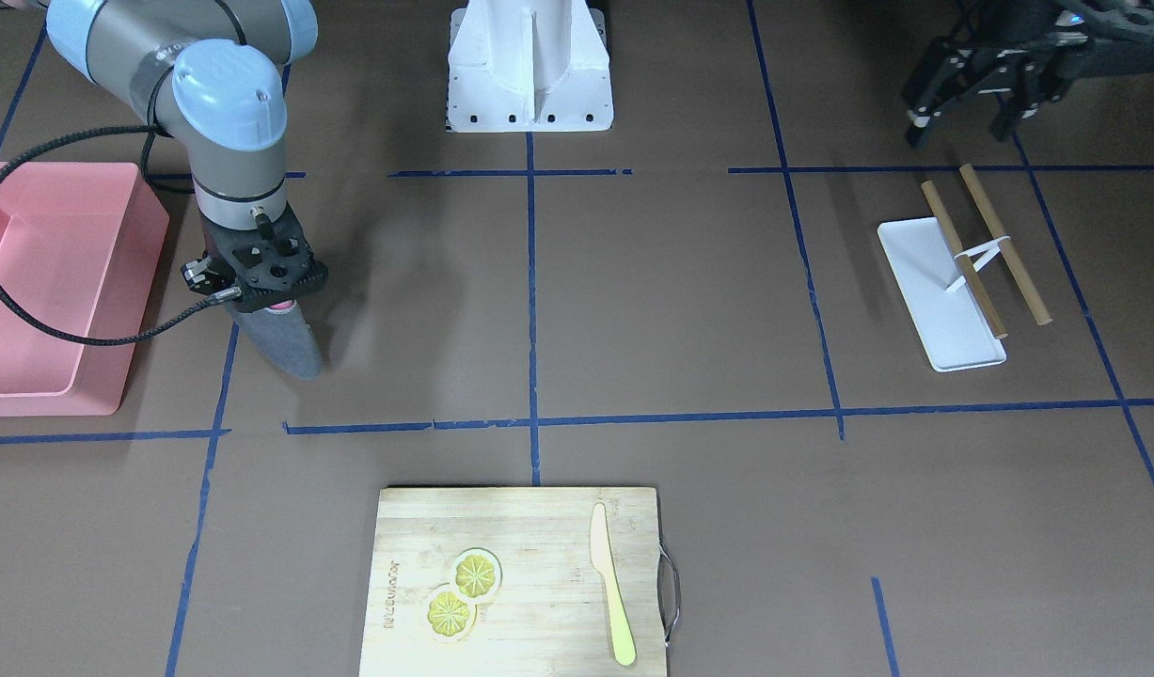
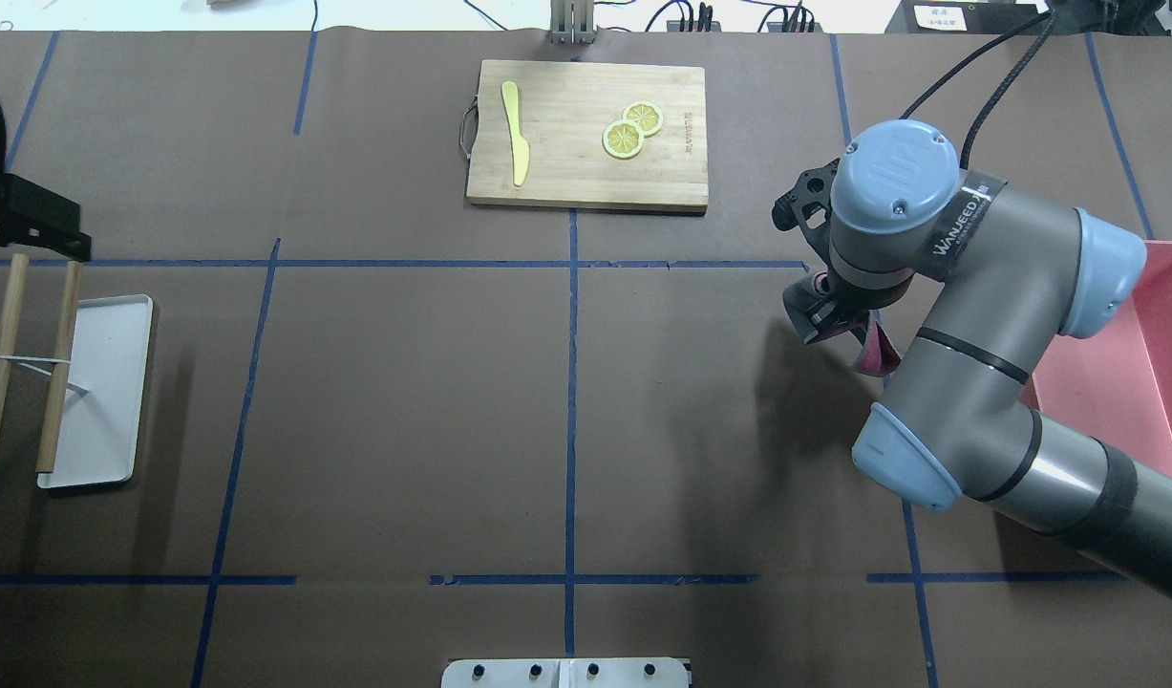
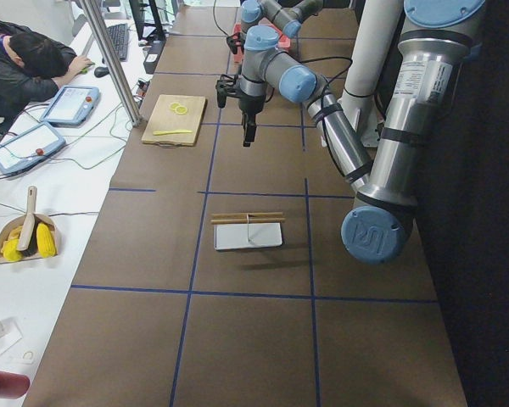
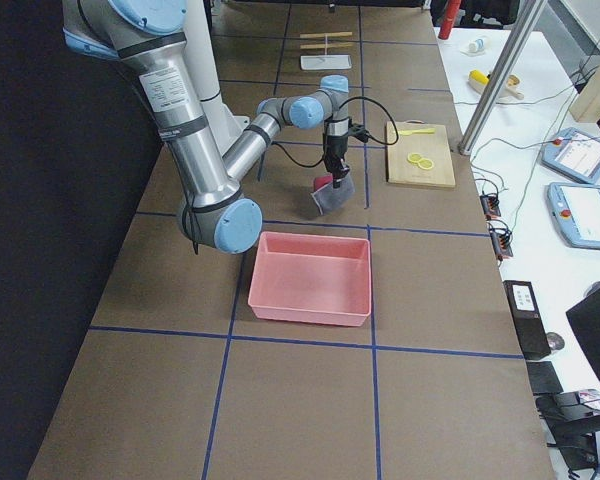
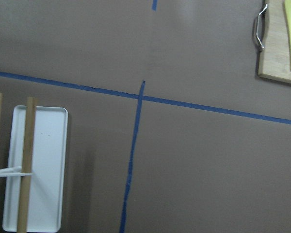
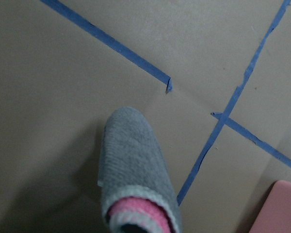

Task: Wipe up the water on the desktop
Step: 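Rub the towel back and forth on the table with the right gripper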

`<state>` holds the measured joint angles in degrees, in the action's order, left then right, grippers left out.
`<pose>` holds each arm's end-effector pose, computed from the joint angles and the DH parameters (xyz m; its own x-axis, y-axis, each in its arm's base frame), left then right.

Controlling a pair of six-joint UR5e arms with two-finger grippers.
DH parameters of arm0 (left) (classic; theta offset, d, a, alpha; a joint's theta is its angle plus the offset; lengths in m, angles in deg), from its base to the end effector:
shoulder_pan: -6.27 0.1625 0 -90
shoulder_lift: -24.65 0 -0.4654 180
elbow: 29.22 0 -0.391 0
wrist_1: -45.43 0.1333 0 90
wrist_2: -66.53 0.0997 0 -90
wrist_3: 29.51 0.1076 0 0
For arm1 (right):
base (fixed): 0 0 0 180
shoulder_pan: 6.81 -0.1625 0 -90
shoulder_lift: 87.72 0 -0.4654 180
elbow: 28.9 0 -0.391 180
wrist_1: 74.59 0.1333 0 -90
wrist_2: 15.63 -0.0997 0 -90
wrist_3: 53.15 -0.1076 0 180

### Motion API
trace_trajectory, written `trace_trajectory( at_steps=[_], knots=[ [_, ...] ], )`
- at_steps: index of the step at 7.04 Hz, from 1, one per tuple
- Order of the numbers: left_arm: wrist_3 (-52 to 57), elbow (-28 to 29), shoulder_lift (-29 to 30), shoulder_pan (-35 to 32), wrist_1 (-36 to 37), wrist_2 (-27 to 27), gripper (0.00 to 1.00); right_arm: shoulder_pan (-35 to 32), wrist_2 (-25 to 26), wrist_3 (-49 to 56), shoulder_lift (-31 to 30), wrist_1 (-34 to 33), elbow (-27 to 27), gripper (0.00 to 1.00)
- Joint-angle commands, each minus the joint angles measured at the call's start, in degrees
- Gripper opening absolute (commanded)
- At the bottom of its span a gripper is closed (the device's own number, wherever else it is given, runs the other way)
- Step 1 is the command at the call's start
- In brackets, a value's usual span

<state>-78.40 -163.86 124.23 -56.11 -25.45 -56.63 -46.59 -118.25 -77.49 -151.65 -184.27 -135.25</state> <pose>0.1378 -0.4239 0.3206 0.6776 -0.1078 -0.7275 0.1996 0.9790 0.0409 -0.4106 -0.4847 0.3751 0.8019 -0.4893 0.3429 0.4152 0.8690 0.2691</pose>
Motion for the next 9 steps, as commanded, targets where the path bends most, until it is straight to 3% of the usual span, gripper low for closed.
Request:
trace_trajectory(
  at_steps=[1, 2, 6, 9],
  knots=[
    [10.79, 0.70, -4.12, -7.90, 0.13, -4.10, 1.00, 0.30, -0.83, 1.05, 0.39, 0.08, 5.78, 0.00],
    [12.06, 1.66, -4.23, -8.80, 0.04, -4.10, 1.00, 2.83, -0.74, 0.96, 0.39, -0.01, 6.58, 0.00],
    [12.07, 2.10, -4.14, -8.81, -0.05, -4.10, 1.00, 7.07, -8.98, 0.17, 2.92, 0.34, 6.33, 0.01],
    [12.24, 2.11, -4.23, -8.90, -0.22, -3.75, 1.00, 9.44, -14.43, 0.08, 4.08, 4.46, 5.28, 0.03]
  ],
)
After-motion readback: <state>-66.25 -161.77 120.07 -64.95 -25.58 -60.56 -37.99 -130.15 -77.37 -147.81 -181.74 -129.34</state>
